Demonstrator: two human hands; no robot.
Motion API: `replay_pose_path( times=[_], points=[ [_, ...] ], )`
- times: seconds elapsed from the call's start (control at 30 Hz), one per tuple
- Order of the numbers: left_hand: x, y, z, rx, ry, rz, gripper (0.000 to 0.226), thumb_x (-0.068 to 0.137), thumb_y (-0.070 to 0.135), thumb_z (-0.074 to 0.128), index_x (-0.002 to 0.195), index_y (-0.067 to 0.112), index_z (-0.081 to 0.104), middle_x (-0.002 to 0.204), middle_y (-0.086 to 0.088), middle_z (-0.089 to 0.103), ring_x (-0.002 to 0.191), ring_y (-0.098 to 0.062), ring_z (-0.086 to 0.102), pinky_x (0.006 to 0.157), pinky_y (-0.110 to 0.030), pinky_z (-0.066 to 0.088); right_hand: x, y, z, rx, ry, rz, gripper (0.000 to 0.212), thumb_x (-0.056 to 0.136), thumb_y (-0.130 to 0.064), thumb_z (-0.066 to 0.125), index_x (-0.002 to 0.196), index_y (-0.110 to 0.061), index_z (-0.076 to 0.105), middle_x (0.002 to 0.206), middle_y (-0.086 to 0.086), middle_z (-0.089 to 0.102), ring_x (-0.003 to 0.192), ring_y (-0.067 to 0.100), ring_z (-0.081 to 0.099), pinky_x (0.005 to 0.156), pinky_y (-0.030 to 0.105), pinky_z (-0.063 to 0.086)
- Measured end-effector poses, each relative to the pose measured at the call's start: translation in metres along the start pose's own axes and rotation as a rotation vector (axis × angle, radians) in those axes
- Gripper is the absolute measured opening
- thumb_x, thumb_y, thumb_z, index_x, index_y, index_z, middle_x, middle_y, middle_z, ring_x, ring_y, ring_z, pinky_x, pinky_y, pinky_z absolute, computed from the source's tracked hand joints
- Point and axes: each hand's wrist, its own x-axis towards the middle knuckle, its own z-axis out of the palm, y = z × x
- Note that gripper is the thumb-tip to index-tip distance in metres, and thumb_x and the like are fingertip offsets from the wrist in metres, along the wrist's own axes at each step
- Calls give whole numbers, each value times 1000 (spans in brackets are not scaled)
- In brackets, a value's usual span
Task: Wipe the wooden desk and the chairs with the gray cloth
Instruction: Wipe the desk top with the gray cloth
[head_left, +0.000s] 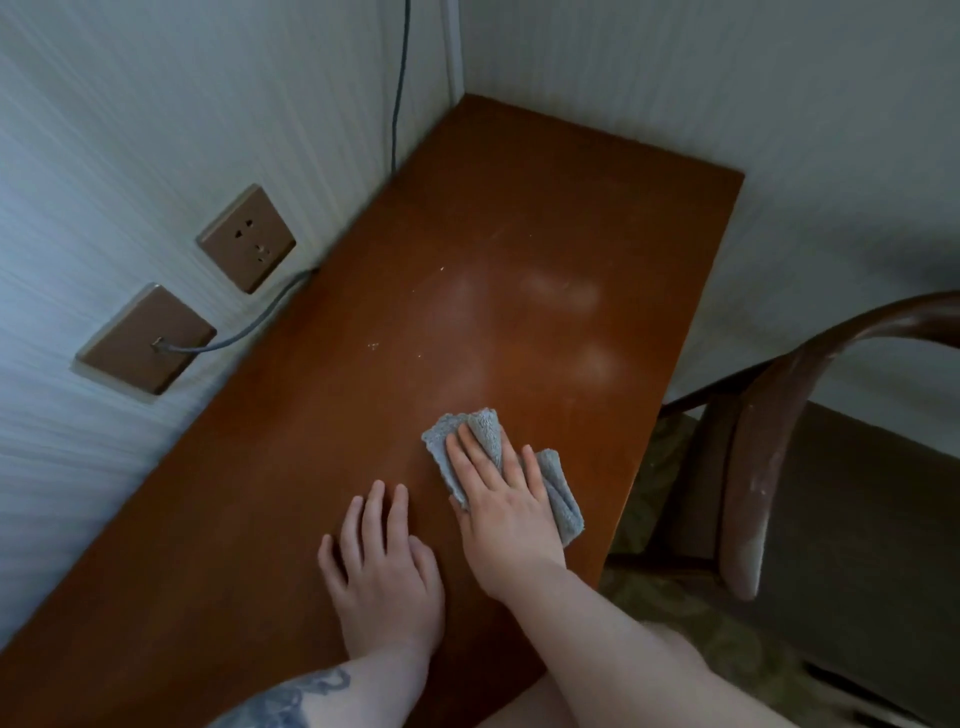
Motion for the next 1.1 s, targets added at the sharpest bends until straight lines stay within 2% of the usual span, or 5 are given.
replay_pose_path(
  times=[0.23, 0.4, 0.6, 0.83, 1.1],
  points=[
    [1, 1, -2, -25, 24, 23, 51, 83, 25, 37, 127, 14, 61, 140, -8, 51, 131, -29, 43, 104, -58, 28, -1, 4, 9, -99, 77, 98, 61, 95, -41, 30, 154, -26, 19, 158, -9, 21, 147, 22, 13, 116, 41, 1],
    [2, 0, 1, -32, -3, -2, 54, 85, 29, 31, 129, 17, 59, 142, -6, 49, 133, -27, 38, 105, -59, 27, -25, 30, 8, -68, 287, 563, 63, 96, -43, 23, 154, -22, 17, 159, -3, 20, 146, 26, 20, 117, 42, 4],
    [-3, -1, 4, -9, 60, 65, 48, 85, 22, 38, 126, 10, 61, 133, -15, 54, 126, -35, 45, 103, -59, 29, -7, 6, 1, -73, 83, 89, 66, 100, -35, 39, 155, -27, 3, 160, -10, 1, 148, 20, -9, 118, 38, -14],
    [55, 30, -3, -130, -38, -68, 44, 90, 24, 53, 135, 21, 51, 143, -11, 43, 131, -32, 32, 113, -58, 20, -8, 48, -7, -103, 274, 523, 61, 99, -37, 26, 155, -20, 13, 161, -1, 13, 148, 26, 8, 120, 43, 3],
    [57, 39, 11, -104, 66, -97, 48, 85, 26, 42, 130, 18, 55, 140, -12, 47, 129, -34, 37, 109, -62, 22, 12, 31, -5, -121, 103, 75, 60, 101, -43, 29, 154, -33, 5, 160, -14, 3, 149, 17, -4, 119, 37, -11]
  ],
)
